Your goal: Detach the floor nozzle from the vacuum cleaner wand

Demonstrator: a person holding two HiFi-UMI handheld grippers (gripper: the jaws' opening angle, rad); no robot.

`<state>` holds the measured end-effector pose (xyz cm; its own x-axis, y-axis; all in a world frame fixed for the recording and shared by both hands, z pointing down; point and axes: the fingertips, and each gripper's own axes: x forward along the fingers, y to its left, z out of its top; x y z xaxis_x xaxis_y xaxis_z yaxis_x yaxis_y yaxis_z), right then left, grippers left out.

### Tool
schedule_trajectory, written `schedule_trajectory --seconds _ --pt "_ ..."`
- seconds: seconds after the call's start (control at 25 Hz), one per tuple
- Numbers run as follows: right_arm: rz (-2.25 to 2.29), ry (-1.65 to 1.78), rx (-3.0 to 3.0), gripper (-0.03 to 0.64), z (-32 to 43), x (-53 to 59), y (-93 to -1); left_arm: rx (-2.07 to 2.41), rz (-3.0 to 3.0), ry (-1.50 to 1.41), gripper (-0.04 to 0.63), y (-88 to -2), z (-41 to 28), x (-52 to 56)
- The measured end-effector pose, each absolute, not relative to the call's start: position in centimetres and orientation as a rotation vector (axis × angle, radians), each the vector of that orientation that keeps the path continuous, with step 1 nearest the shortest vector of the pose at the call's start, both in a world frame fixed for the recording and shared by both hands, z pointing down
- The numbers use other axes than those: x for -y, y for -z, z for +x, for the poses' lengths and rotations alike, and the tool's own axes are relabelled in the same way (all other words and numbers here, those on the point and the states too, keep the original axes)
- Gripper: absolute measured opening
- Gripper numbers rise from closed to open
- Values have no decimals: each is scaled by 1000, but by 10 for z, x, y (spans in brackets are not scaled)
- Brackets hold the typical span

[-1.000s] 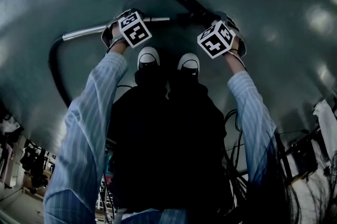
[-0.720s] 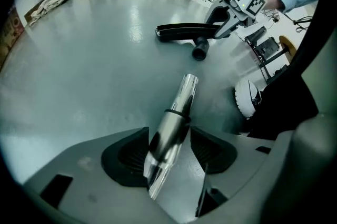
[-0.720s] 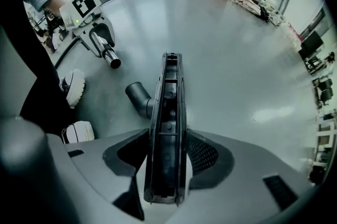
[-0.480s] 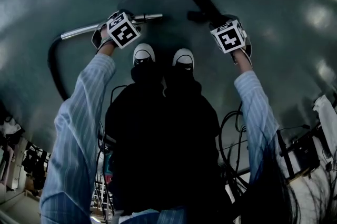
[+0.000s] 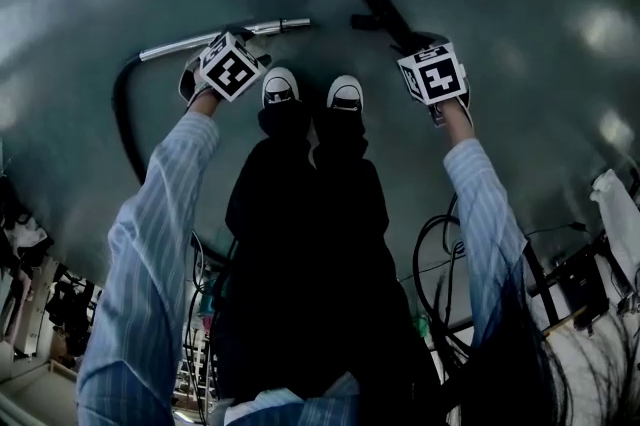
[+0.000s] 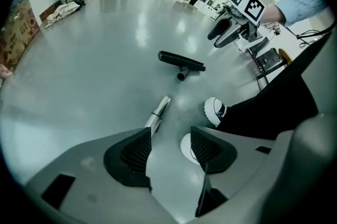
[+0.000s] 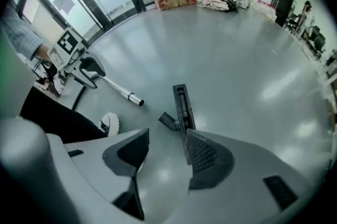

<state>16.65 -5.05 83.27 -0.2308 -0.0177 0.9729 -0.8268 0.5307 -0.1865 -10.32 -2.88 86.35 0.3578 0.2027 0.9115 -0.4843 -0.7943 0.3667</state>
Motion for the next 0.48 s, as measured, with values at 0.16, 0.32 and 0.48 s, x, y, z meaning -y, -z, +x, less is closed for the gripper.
schedule_trajectory --seconds 0.16,0.32,0.48 --pt "794 -1000 1684 225 151 58 -783 265 2030 -1434 227 -807 -95 34" --pt "740 -1080 1736 225 128 49 -732 323 2046 -1411 225 -757 -89 36" --pt "658 -1041 1760 225 111 33 -669 396 2052 -1322 225 -688 -83 31"
